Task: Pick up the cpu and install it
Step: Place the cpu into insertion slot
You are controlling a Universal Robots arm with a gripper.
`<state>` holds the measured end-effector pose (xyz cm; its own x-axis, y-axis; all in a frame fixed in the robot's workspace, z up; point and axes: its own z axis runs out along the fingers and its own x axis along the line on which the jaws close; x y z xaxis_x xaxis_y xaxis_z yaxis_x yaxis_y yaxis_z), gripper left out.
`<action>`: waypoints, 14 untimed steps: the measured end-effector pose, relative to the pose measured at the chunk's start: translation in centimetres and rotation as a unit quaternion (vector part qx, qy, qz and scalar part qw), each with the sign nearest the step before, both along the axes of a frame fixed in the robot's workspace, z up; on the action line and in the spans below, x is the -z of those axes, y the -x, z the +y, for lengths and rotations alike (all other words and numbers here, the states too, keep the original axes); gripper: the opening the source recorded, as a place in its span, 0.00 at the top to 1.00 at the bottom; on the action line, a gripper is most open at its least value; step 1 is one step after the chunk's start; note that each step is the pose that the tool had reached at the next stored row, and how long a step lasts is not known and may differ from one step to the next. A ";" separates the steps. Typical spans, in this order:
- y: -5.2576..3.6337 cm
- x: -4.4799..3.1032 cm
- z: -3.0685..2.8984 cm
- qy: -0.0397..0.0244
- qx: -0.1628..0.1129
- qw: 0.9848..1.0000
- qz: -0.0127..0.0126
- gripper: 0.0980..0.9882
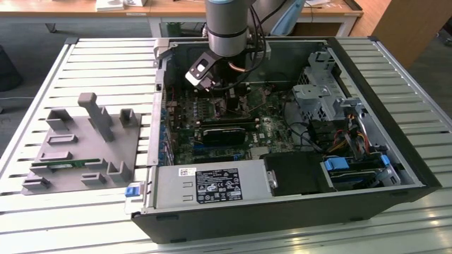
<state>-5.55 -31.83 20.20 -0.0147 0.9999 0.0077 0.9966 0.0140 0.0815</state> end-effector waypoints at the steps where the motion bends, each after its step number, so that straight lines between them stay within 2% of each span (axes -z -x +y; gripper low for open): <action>1: 0.00 0.02 0.00 0.000 0.001 1.000 0.000 0.52; 14: -0.03 0.56 0.15 0.000 0.001 1.000 0.001 0.52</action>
<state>-5.52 -31.68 19.65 -0.0122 0.9999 0.0078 0.9968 0.0115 0.0795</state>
